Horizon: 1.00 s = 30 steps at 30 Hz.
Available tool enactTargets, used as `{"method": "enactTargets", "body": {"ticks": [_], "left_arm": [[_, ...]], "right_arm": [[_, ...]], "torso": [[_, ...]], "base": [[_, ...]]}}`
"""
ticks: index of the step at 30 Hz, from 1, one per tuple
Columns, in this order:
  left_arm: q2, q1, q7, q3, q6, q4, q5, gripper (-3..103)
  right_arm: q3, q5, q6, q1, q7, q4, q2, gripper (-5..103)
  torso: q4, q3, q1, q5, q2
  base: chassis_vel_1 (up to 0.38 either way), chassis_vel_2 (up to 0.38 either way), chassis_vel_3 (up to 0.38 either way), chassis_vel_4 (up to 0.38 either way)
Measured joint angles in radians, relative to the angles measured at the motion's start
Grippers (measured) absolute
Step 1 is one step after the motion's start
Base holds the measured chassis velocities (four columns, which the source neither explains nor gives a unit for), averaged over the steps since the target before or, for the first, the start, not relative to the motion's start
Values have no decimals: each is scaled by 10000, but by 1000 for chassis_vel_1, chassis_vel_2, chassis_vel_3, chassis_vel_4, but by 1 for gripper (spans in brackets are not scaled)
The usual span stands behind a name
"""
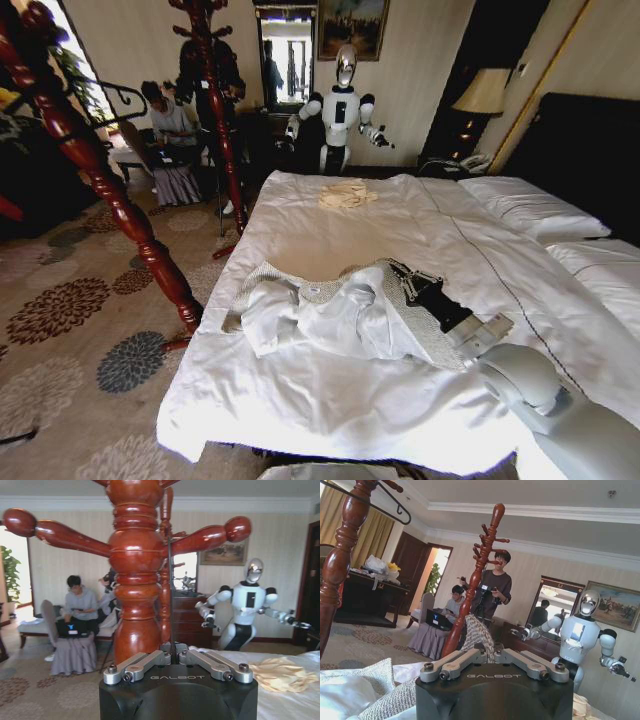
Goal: Pick up the clothes from the bed and hang them on the clothes hanger.
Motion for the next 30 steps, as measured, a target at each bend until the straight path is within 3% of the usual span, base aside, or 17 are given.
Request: {"method": "enactTargets", "body": {"ticks": [14,30], "left_arm": [[-191,-220,209,-60,-659,-684,-109,2],[-1052,-138,1042,-168,-1443,-3043,-925,2]], "right_arm": [[73,-8,4,-77,1,-6,23,1],[211,-20,1,-231,32,-76,150,1]], "torso": [[1,0,0,0,0],[0,0,-1,3,1]], "base": [[0,0,0,0],[0,0,0,0]]}}
